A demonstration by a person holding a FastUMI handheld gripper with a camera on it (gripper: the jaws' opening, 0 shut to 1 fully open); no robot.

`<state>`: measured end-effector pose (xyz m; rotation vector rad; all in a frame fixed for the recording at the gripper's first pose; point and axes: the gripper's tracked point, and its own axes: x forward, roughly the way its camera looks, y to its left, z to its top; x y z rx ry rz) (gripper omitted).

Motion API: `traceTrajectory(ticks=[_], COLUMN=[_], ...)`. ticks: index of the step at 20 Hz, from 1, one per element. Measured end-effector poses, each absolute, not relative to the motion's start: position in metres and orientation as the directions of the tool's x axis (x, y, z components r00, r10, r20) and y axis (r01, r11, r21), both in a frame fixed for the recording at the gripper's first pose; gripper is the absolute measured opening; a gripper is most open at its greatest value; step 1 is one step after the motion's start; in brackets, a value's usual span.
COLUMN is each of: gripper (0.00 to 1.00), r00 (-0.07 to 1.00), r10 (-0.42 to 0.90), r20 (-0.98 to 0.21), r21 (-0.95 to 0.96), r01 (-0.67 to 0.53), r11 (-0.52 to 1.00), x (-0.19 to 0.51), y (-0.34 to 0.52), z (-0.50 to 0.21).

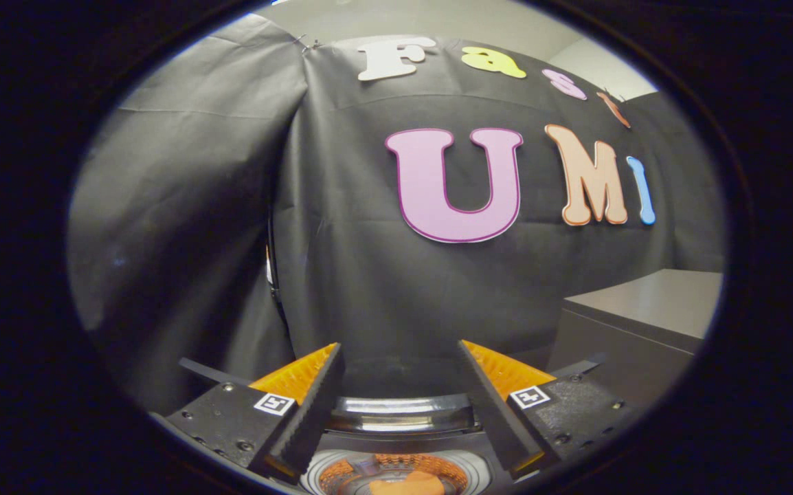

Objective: Put the clothes into the washing machine and then close the washing machine lid.

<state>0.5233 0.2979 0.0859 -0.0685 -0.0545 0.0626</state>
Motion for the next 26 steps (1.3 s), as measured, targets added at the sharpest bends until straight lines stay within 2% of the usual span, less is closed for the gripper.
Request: traceTrajectory(ticks=[5,8,14,19,26], gripper=[0.98,0.98,0.97,0.97,0.97], r00=[0.996,0.997,0.993,0.993,0.994], r10=[0.06,0.067,0.032,0.03,0.053], r20=[0.059,-0.033,-0.11,-0.11,-0.09], r21=[-0.055,0.001,-0.014,-0.042,-0.023], r01=[-0.057,-0.067,-0.034,-0.035,-0.056], r11=[0.997,0.998,0.999,0.998,0.998], x=[0.521,0.522,0.504,0.493,0.465], y=[0.297,0.294,0.282,0.278,0.279], z=[0.082,0.059,-0.006,-0.02,-0.002])
